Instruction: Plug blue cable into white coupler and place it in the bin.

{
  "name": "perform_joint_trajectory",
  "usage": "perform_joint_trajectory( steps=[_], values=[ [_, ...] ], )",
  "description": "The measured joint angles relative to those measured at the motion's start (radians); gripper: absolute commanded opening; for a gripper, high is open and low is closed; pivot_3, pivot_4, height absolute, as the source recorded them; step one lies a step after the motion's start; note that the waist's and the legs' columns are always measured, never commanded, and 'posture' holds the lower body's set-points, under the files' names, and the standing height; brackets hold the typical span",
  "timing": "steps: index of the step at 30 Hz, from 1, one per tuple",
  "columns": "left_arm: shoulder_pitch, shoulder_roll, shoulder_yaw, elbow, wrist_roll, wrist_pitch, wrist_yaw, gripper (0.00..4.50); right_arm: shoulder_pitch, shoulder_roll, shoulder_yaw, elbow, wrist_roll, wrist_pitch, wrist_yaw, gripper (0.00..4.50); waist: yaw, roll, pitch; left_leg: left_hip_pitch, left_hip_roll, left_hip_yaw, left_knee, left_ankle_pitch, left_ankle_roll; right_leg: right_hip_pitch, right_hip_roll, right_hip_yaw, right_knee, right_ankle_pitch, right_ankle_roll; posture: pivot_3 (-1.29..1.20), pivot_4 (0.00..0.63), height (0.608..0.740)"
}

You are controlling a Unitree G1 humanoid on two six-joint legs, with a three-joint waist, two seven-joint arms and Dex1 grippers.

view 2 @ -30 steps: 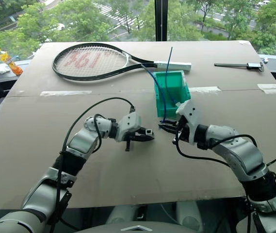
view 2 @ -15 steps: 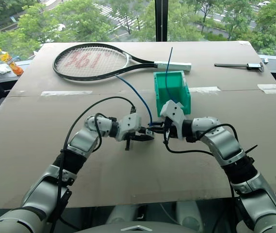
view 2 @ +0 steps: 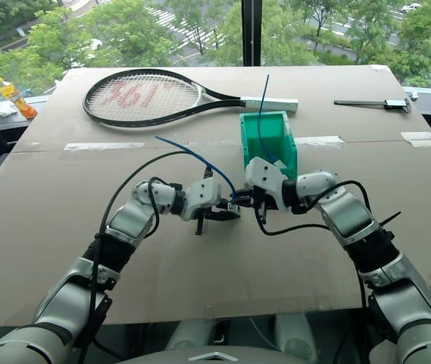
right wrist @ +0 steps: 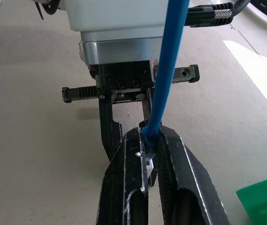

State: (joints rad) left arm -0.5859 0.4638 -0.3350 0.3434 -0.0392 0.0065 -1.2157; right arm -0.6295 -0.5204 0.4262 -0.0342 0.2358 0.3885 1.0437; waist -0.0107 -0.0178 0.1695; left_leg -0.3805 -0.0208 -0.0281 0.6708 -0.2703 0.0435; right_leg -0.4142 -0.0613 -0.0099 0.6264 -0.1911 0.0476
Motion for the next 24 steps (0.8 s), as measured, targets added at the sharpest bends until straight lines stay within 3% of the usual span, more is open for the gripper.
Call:
perform_joint_trajectory(
  steps=[18,21,24],
  values=[
    [0.003,-0.005,-0.011,0.009,0.016,0.022,0.013,0.37,0.012,0.051,0.028,0.099,-0.134,-0.140,0.033,0.00,-0.001,0.001,-0.023,0.004,0.000,0.000,0.000,0.000,0.000,0.004,0.000,0.000,0.000,0.000,0.000,0.00,0.150,0.740],
    [0.016,-0.006,0.006,-0.008,-0.001,0.061,0.014,0.37,0.069,0.111,-0.024,0.139,-0.117,-0.157,-0.023,1.07,-0.003,0.000,-0.023,0.005,0.001,0.000,0.000,0.000,0.000,0.004,0.001,0.000,0.000,-0.001,0.000,0.00,0.150,0.740],
    [0.043,-0.004,0.023,-0.064,-0.051,0.135,0.008,0.37,0.119,0.130,-0.097,0.092,-0.072,-0.144,-0.070,2.48,-0.003,0.005,-0.019,-0.001,0.000,0.000,0.000,0.000,0.000,-0.002,0.000,0.001,0.001,0.000,0.000,0.00,0.150,0.740]
  ],
)
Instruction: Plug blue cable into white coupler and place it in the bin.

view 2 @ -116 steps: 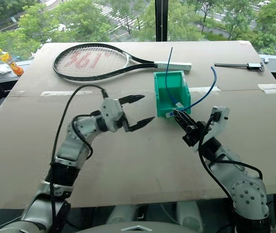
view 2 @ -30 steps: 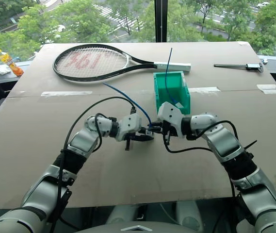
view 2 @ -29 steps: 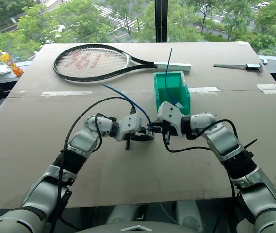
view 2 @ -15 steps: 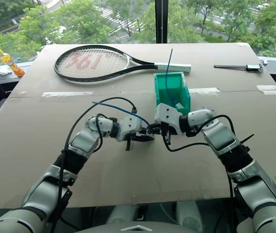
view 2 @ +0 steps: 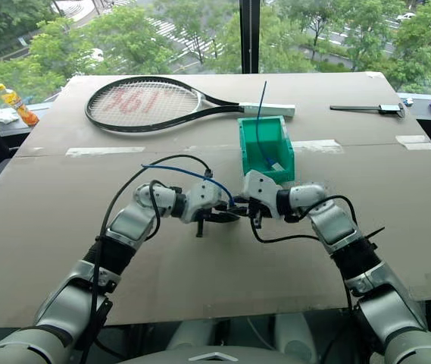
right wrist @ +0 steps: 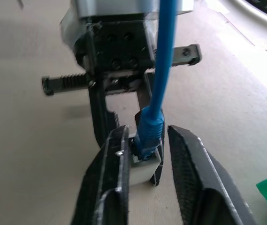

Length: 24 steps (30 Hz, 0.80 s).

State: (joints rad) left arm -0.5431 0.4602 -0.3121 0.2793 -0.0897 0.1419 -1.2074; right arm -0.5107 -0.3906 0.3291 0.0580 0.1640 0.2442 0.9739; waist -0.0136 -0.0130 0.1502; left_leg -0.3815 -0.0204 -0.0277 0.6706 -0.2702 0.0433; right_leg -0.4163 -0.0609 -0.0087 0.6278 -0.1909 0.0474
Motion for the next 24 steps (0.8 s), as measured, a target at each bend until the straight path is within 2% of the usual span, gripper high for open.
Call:
perform_joint_trajectory(
  steps=[3,4,5,9,13,15,19,24],
  values=[
    [0.013,0.012,0.036,-0.067,-0.057,0.096,0.000,0.37,0.045,-0.013,-0.109,-0.151,0.056,0.040,-0.053,3.84,0.003,0.000,0.001,-0.008,0.000,-0.001,0.000,0.000,0.000,-0.007,0.000,-0.001,0.000,0.000,0.000,0.00,0.150,0.740],
    [0.014,0.024,0.068,-0.107,-0.084,0.155,0.010,0.37,0.076,-0.027,-0.177,-0.274,0.098,0.068,-0.091,4.33,0.005,0.000,0.001,-0.012,0.000,-0.003,0.000,0.000,-0.001,-0.010,-0.001,-0.002,0.000,0.000,0.000,0.00,0.150,0.740],
    [0.014,0.027,0.076,-0.113,-0.090,0.163,0.012,0.37,0.080,-0.031,-0.190,-0.298,0.107,0.072,-0.093,4.43,0.005,0.000,0.001,-0.013,0.000,-0.003,0.000,0.000,-0.001,-0.011,-0.001,-0.002,-0.001,0.000,0.000,0.00,0.150,0.740],
    [-0.020,0.019,0.147,-0.194,-0.173,0.371,0.085,0.37,0.223,-0.085,-0.329,-0.604,0.225,0.201,-0.179,4.43,0.020,-0.001,0.003,-0.017,-0.002,-0.006,0.000,0.000,0.000,-0.012,-0.002,-0.005,-0.002,0.000,0.001,0.00,0.150,0.740],
    [-0.245,-0.001,0.176,-0.187,-0.219,0.680,0.191,0.37,0.427,-0.121,-0.442,-0.813,0.268,0.299,-0.289,4.43,0.032,-0.005,0.005,-0.016,-0.004,-0.006,0.002,0.000,0.000,-0.010,-0.003,-0.006,-0.002,-0.001,0.002,0.00,0.150,0.740],
    [-0.325,-0.027,0.178,-0.163,-0.229,0.744,0.217,0.37,0.490,-0.121,-0.467,-0.844,0.270,0.317,-0.326,4.43,0.027,-0.005,0.005,-0.013,-0.005,-0.006,0.003,0.000,0.000,-0.007,-0.003,-0.005,-0.002,-0.003,0.005,0.00,0.150,0.740],
    [-0.569,-0.153,0.183,0.123,-0.217,0.807,0.309,0.37,0.705,-0.113,-0.513,-0.901,0.211,0.317,-0.407,4.43,0.029,-0.006,0.006,-0.013,-0.005,-0.007,0.005,0.000,0.000,-0.005,-0.001,-0.007,-0.001,-0.004,0.007,0.00,0.150,0.740],
    [-0.796,-0.285,0.186,0.522,-0.162,0.703,0.385,0.37,0.777,-0.085,-0.531,-0.916,0.172,0.299,-0.482,4.43,0.013,-0.007,0.007,-0.012,-0.006,-0.005,0.004,0.000,0.000,-0.006,-0.001,-0.005,-0.002,-0.004,0.007,0.00,0.150,0.740]
  ],
)
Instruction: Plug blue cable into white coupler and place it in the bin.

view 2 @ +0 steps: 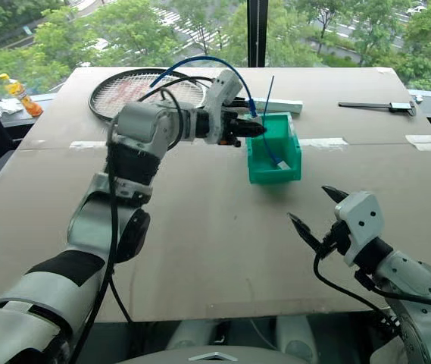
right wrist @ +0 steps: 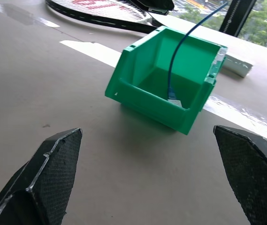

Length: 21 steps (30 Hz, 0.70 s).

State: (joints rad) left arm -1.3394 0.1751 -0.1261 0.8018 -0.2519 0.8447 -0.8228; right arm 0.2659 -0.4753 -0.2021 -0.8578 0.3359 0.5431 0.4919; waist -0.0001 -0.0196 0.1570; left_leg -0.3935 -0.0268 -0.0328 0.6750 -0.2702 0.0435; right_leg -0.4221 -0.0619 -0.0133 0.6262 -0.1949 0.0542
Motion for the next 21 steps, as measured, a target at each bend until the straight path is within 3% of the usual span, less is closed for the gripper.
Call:
perform_joint_trajectory(
  steps=[1,2,5,9,13,16,21],
  values=[
    [-0.027,-0.021,0.000,0.074,0.014,-0.035,0.012,0.37,0.003,0.007,0.002,-0.002,-0.006,-0.003,-0.010,4.43,-0.003,0.000,0.000,0.000,0.000,0.000,0.000,0.000,0.000,0.000,0.000,0.000,0.000,0.000,0.000,0.00,0.150,0.740],
    [-0.048,-0.037,0.000,0.141,0.027,-0.061,0.019,1.38,0.008,0.011,0.004,-0.003,-0.013,-0.004,-0.020,4.50,-0.006,0.000,0.000,0.000,0.000,0.000,-0.001,0.000,0.000,0.000,0.000,0.000,0.000,0.000,0.000,0.00,0.150,0.740],
    [-0.085,-0.064,0.000,0.309,0.072,-0.121,0.047,2.68,0.030,0.017,0.016,-0.010,-0.028,-0.008,-0.044,4.50,-0.011,0.000,0.001,-0.001,0.000,0.000,-0.002,0.000,0.000,-0.002,0.000,0.000,0.000,0.000,0.000,0.00,0.150,0.740],
    [-0.130,-0.054,0.011,0.387,0.095,-0.146,0.033,4.49,0.069,0.031,0.028,-0.044,-0.041,-0.017,-0.069,4.50,-0.010,-0.001,0.003,-0.003,0.001,0.000,-0.002,0.000,0.000,-0.003,0.000,0.000,0.000,0.000,0.000,0.00,0.150,0.740],
    [-0.158,0.000,0.020,0.352,0.093,-0.073,-0.071,4.49,0.075,0.044,0.038,-0.054,-0.048,-0.025,-0.087,4.50,-0.013,-0.001,0.003,-0.002,0.001,0.000,-0.002,0.000,0.000,-0.003,0.000,0.001,0.000,0.000,0.000,0.00,0.150,0.740],
    [-0.105,0.065,0.013,0.209,0.080,0.003,-0.158,4.49,0.067,0.045,0.040,-0.048,-0.047,-0.034,-0.086,4.50,-0.015,-0.001,0.003,-0.001,0.003,0.001,-0.003,0.000,0.000,-0.003,0.000,0.002,0.001,0.000,0.000,0.00,0.150,0.740],
    [0.203,0.234,0.056,-0.362,-0.041,0.213,-0.217,4.49,0.015,0.031,0.025,0.018,-0.019,-0.054,-0.057,4.50,-0.019,0.002,0.005,0.001,0.005,0.003,-0.004,0.000,-0.001,-0.003,0.000,0.005,0.002,0.002,-0.004,0.00,0.150,0.740]
  ],
)
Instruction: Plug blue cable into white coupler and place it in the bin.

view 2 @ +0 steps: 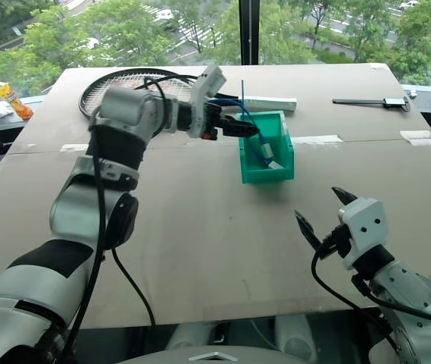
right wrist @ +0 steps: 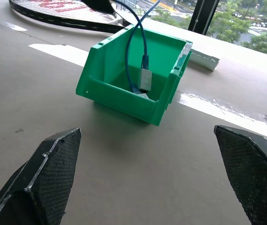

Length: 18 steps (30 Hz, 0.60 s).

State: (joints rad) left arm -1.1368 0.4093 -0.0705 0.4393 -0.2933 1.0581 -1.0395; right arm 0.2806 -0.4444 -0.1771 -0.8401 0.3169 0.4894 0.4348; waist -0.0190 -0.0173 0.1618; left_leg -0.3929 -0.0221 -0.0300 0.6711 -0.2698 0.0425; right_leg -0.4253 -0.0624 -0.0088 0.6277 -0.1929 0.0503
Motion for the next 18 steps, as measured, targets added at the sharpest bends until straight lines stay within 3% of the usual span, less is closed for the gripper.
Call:
perform_joint_trajectory(
  steps=[2,3,5,8,12,18],
  values=[
    [0.149,0.014,0.067,-0.185,-0.023,-0.049,0.042,4.49,-0.027,-0.009,-0.007,0.030,0.012,-0.005,0.019,4.50,0.006,0.000,0.000,0.000,0.000,0.000,0.000,0.001,-0.002,0.000,-0.001,0.001,-0.001,0.000,0.000,0.00,0.150,0.740],
    [0.300,0.021,0.110,-0.334,-0.020,-0.177,0.081,4.49,-0.050,-0.022,-0.015,0.058,0.027,-0.017,0.041,4.50,0.011,0.001,-0.001,-0.001,0.000,0.000,0.000,0.002,-0.004,0.000,-0.002,0.002,-0.001,0.000,0.000,0.00,0.150,0.740],
    [0.493,0.040,0.161,-0.457,-0.013,-0.348,0.090,4.49,-0.077,-0.040,-0.027,0.086,0.043,-0.027,0.065,4.50,0.009,0.001,-0.001,0.001,0.000,0.003,-0.001,0.002,-0.004,0.000,-0.007,0.006,-0.002,0.001,-0.001,0.00,0.150,0.740],
    [0.740,0.061,0.245,-0.540,-0.025,-0.434,0.119,4.49,-0.102,-0.072,-0.033,0.136,0.067,-0.037,0.114,4.50,0.020,0.000,0.000,0.001,0.000,0.000,-0.001,0.000,-0.001,0.000,-0.007,0.003,-0.002,0.000,-0.001,0.00,0.150,0.740],
    [0.948,0.079,0.317,-0.658,-0.106,-0.463,0.090,4.49,-0.094,-0.120,-0.047,0.179,0.100,-0.051,0.186,4.50,0.043,0.000,0.000,0.000,-0.002,-0.002,0.001,0.000,0.000,0.002,-0.007,-0.001,-0.002,-0.002,-0.005,0.00,0.150,0.740],
    [1.282,0.097,0.370,-0.812,-0.100,-0.599,0.121,4.49,-0.036,-0.215,-0.114,0.321,0.120,-0.134,0.341,4.50,0.035,0.000,0.000,0.007,-0.001,0.001,0.001,-0.001,0.002,0.008,-0.009,-0.001,-0.003,-0.003,-0.003,0.00,0.150,0.740]
  ],
)
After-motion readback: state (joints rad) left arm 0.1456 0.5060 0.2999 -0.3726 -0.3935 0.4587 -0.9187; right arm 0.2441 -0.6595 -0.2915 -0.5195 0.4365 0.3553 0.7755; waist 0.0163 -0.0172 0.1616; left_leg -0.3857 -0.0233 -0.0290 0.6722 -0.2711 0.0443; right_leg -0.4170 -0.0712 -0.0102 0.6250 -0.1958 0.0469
